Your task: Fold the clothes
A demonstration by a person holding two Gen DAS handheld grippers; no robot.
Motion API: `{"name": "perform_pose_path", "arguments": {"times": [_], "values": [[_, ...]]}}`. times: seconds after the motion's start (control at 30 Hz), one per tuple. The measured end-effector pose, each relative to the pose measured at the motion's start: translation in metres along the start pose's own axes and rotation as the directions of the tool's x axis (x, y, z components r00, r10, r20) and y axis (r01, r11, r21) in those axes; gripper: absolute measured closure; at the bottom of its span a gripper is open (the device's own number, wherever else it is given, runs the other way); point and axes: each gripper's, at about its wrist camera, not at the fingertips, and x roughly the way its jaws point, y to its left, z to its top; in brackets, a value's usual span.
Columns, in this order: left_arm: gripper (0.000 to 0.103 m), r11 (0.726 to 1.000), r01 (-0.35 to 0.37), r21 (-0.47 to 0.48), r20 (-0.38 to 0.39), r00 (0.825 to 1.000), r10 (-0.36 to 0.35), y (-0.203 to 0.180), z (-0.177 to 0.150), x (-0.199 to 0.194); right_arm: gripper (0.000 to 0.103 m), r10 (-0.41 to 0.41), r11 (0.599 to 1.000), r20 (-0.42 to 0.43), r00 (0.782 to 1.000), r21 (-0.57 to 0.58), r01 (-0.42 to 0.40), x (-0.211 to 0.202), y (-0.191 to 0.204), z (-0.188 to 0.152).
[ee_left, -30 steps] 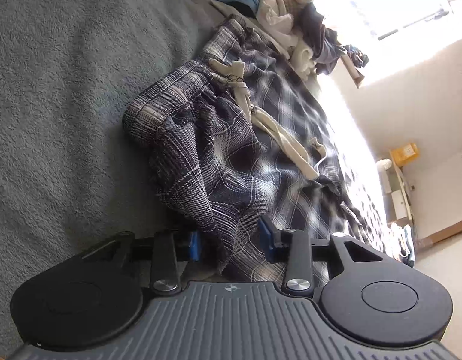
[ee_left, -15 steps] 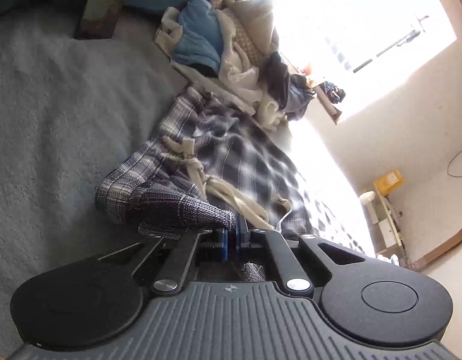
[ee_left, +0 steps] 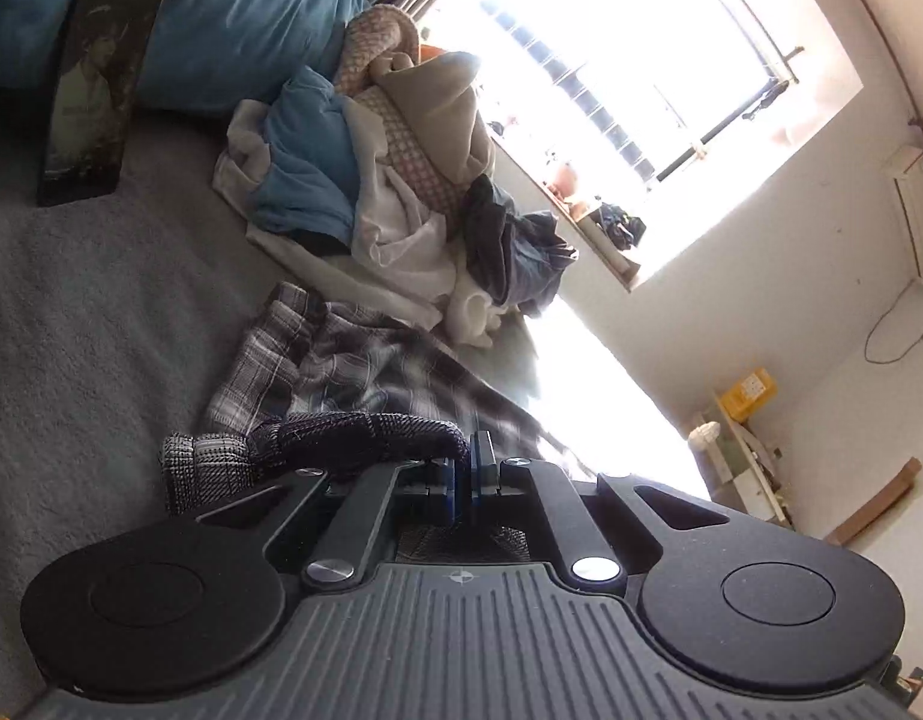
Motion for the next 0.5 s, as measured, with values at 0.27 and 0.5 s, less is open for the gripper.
{"name": "perform_pose_path", "arguments": {"times": [0.27, 0.5], "values": [[0.101, 0.999, 0.042, -0.019, 0.027, 0.999, -0.042, 0.002, 0.027, 0.065, 0.101, -0.093, 0.993, 0.016, 0.995, -0.069, 0.094, 0.089, 0.066, 0.024], [0.101, 0.999, 0.025, -0.044, -0.008, 1.000, -0.025, 0.018, 0.048, 0.130, 0.101, -0.175, 0.967, 0.014, 0.984, -0.185, 0.175, 0.186, 0.122, 0.030]]}}
